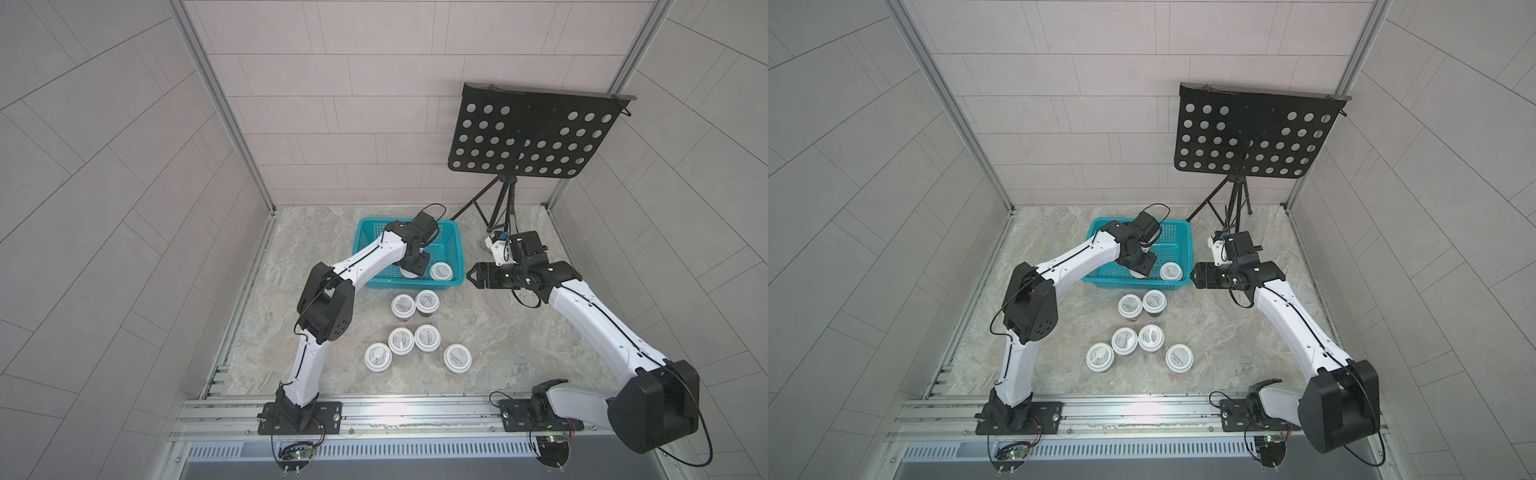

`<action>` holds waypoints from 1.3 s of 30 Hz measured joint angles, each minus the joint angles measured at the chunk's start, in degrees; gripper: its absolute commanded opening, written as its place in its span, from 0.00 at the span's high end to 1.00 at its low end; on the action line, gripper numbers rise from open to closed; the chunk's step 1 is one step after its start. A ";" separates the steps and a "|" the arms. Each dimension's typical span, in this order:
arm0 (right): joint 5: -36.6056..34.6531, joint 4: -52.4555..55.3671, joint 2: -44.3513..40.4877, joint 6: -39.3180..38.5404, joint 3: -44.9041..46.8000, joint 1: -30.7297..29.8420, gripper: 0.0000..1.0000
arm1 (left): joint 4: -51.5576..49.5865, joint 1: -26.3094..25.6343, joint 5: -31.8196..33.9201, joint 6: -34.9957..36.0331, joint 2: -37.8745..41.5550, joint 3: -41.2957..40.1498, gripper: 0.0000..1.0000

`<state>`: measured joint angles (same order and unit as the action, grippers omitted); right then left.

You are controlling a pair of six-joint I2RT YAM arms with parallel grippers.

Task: Put the yogurt in the basket
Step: Place the yogurt in the basket.

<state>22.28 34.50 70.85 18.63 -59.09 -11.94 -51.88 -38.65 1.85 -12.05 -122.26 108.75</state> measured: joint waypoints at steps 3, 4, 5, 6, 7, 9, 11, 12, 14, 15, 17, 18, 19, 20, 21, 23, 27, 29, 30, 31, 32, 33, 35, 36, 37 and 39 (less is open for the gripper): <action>0.09 0.00 0.00 0.02 0.00 0.00 0.18 | -0.28 -0.02 -0.48 0.11 -0.68 0.20 0.38; 0.13 -0.02 0.00 0.00 0.00 0.00 0.18 | -0.42 -0.09 -0.61 0.13 -0.92 0.39 0.37; 0.17 0.00 0.00 0.00 0.00 0.00 0.18 | -0.42 -0.11 -0.68 0.13 -1.11 0.50 0.37; 0.24 0.00 0.00 0.00 0.00 0.00 0.18 | -0.44 -0.11 -0.81 0.15 -1.31 0.61 0.37; 0.26 0.00 0.00 0.00 0.00 0.00 0.18 | -0.46 -0.13 -0.90 0.17 -1.51 0.72 0.37; 0.28 0.00 0.00 0.00 0.00 0.00 0.18 | -0.46 -0.13 -1.22 0.17 -1.86 0.87 0.37; 0.28 0.00 0.00 0.00 0.00 0.00 0.18 | -0.50 -0.15 -1.53 0.17 -1.92 1.03 0.37; 0.31 -0.02 0.00 0.00 0.00 0.00 0.18 | -0.50 -0.17 -1.86 0.24 -1.99 1.25 0.36; 0.31 0.00 0.00 0.00 0.00 0.00 0.18 | -0.48 -0.17 -2.21 0.31 -2.23 1.60 0.36; 0.31 -0.02 0.00 0.00 0.00 0.00 0.18 | -0.48 -0.17 -2.29 0.35 -2.38 1.68 0.36; 0.33 -0.02 0.00 0.00 0.00 0.00 0.18 | -0.46 -0.26 -2.38 0.37 -2.51 1.84 0.35; 0.33 0.00 0.00 0.00 0.00 0.00 0.18 | -0.48 -0.35 -2.47 0.39 -2.54 1.86 0.35; 0.33 0.00 0.00 0.00 0.00 0.00 0.18 | -0.50 -0.37 -2.54 0.42 -2.60 1.92 0.35; 0.37 0.00 0.00 0.00 0.00 0.00 0.18 | -0.48 -0.37 -2.58 0.44 -2.69 1.95 0.34; 0.39 0.00 0.00 0.00 0.00 0.00 0.18 | -0.50 -0.37 -2.62 0.48 -2.71 2.03 0.34; 0.44 0.00 0.00 -0.02 0.00 0.00 0.18 | -0.48 -0.37 -2.97 0.55 -2.80 2.25 0.34; 0.46 -0.02 0.00 -0.15 0.00 0.00 0.18 | -0.48 -0.37 -3.48 0.57 -2.82 2.25 0.32; 0.46 0.00 0.00 -0.17 0.00 0.00 0.18 | -0.46 -0.37 -3.67 0.57 -2.82 2.25 0.29; 0.44 0.00 0.00 -0.17 0.00 0.00 0.18 | -0.46 -0.37 -3.76 0.61 -2.82 2.25 0.28; 0.46 0.00 0.00 -0.17 0.00 0.00 0.18 | -0.46 -0.37 -3.85 0.70 -2.82 2.25 0.27; 0.46 0.00 0.00 -0.17 0.00 0.00 0.18 | -0.46 -0.37 -3.98 0.70 -2.82 2.25 0.26; 0.46 0.00 0.00 -0.17 0.00 0.00 0.18 | -0.46 -0.37 -4.22 0.74 -2.82 2.25 0.25; 0.46 -0.02 0.00 -0.17 0.09 0.00 0.18 | -0.52 -0.37 -4.52 0.94 -2.82 2.25 0.22; 0.46 0.00 0.00 -0.17 0.15 0.00 0.18 | -0.52 -0.37 -4.74 0.98 -2.82 2.25 0.21; 0.44 0.00 0.00 -0.20 0.22 0.00 0.18 | -0.50 -0.39 -4.85 1.01 -2.82 2.25 0.20; 0.46 0.02 0.00 -0.20 0.31 0.00 0.18 | -0.52 -0.39 -4.94 1.01 -2.82 2.25 0.18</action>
<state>22.74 34.52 70.85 18.44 -58.78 -11.94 -52.40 -39.05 -3.09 -11.05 -125.08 111.00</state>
